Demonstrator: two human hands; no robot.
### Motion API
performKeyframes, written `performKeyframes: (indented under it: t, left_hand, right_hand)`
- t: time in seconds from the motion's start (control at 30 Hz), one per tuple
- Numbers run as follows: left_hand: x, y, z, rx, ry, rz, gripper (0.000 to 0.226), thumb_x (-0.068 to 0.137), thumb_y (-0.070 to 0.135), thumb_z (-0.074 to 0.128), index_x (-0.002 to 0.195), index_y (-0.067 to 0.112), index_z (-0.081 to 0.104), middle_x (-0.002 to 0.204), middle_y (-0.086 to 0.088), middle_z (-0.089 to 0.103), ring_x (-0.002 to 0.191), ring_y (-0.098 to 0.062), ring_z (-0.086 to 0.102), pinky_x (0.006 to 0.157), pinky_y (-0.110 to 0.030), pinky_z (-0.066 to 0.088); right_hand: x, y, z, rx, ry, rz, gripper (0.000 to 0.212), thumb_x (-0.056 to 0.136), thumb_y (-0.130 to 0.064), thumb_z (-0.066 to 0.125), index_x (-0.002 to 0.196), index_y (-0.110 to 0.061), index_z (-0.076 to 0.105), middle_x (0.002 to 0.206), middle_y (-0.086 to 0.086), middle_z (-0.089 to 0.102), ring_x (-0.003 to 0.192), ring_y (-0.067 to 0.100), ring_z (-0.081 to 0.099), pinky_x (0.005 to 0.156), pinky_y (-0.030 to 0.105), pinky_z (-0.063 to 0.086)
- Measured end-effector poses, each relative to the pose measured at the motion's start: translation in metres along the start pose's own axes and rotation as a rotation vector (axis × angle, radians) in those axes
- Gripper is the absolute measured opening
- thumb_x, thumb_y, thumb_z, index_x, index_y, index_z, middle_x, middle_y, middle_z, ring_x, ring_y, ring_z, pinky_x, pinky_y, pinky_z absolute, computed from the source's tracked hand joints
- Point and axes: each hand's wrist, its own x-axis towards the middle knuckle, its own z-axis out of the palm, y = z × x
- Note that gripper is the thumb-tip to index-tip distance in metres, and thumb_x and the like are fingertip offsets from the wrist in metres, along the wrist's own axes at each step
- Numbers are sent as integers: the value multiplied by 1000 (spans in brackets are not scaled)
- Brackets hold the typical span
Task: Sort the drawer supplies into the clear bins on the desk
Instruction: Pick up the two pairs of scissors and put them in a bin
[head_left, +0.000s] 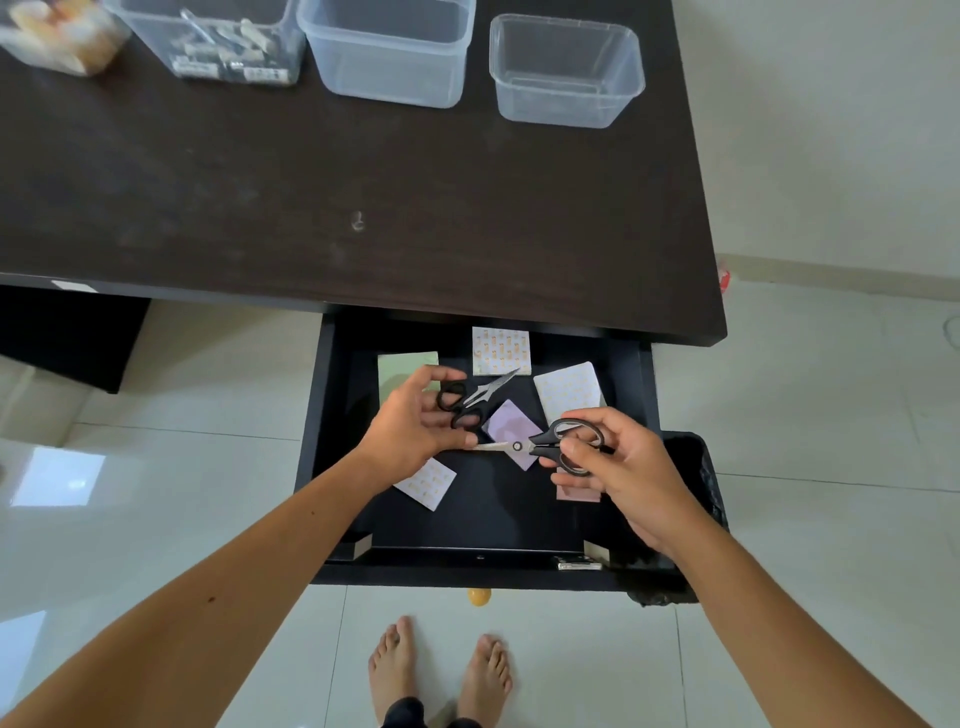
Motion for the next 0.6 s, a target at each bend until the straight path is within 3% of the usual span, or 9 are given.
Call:
performKeyframes:
  t: [0.23, 0.37, 0.5, 0.6]
  left_hand:
    - [-33, 13, -5, -219, -6, 32, 63, 89, -11, 74, 142, 19, 60, 123, -15, 77, 118, -30, 74, 105, -38, 57]
    - [-55, 42, -24, -329, -65, 45, 61, 92, -8, 70, 146, 18, 57, 129, -21, 73, 121, -37, 71, 104, -43, 58]
    - [-62, 84, -53, -358, -61, 108, 68, 88, 1, 72, 151, 19, 54, 132, -22, 72, 120, -35, 71, 104, -42, 58]
    - [-52, 115, -75, -384, 2, 154, 71, 84, 0, 72, 151, 17, 53, 130, -19, 73, 112, -29, 75, 100, -39, 60]
  right_hand:
    - [-11, -31, -4, 74, 61, -63, 20, 103, -11, 66, 112, -22, 79, 109, 8, 79, 103, 35, 79, 88, 45, 65]
    - [-11, -69, -3, 151, 63, -97, 25, 101, -3, 66, 119, -17, 75, 92, 5, 75, 99, 40, 78, 85, 46, 65]
    - [-5, -114, 5, 224, 47, -145, 24, 101, 0, 65, 121, -11, 73, 97, 8, 74, 91, 31, 81, 82, 40, 67]
    - [6, -146, 16, 264, 36, -160, 24, 100, -2, 67, 121, -11, 75, 101, 11, 74, 96, 39, 80, 85, 43, 67]
